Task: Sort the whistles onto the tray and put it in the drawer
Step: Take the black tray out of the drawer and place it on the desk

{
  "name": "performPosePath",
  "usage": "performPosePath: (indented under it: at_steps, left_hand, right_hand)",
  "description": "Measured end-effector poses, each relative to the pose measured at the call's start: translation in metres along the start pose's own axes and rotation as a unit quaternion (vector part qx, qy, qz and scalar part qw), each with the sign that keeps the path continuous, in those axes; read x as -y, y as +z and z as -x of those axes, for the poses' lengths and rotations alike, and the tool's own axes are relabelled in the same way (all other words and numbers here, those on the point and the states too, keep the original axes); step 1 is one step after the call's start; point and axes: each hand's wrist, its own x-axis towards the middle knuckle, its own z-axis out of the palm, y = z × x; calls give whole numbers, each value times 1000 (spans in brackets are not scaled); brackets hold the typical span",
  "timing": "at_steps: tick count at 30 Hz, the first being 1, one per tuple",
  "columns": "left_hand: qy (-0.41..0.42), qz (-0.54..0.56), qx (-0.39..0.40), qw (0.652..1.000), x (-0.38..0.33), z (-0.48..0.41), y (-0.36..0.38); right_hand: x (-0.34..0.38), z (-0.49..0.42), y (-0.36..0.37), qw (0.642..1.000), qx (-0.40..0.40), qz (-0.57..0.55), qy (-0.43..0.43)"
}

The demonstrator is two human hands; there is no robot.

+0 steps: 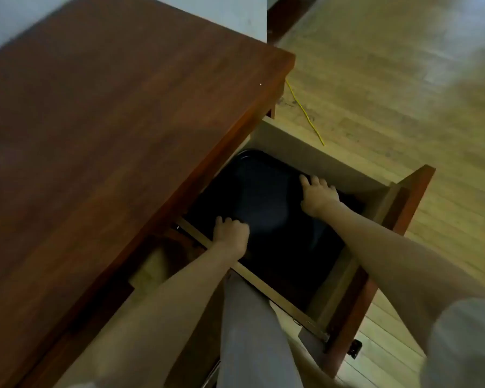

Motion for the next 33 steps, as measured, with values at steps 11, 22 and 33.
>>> performPosePath:
  at_steps: [11,22,33]
  left_hand:
    - [202,40,23,978,10,-37,11]
    - [272,-44,0,961,13,-34,8]
    - [264,-23,-91,960,44,0,-15]
  right_hand:
    - [1,-25,8,999,-39,-11,1]
    - [5,-30,6,998,-66,2,14]
    - [13,-5,-33,998,-11,13,56]
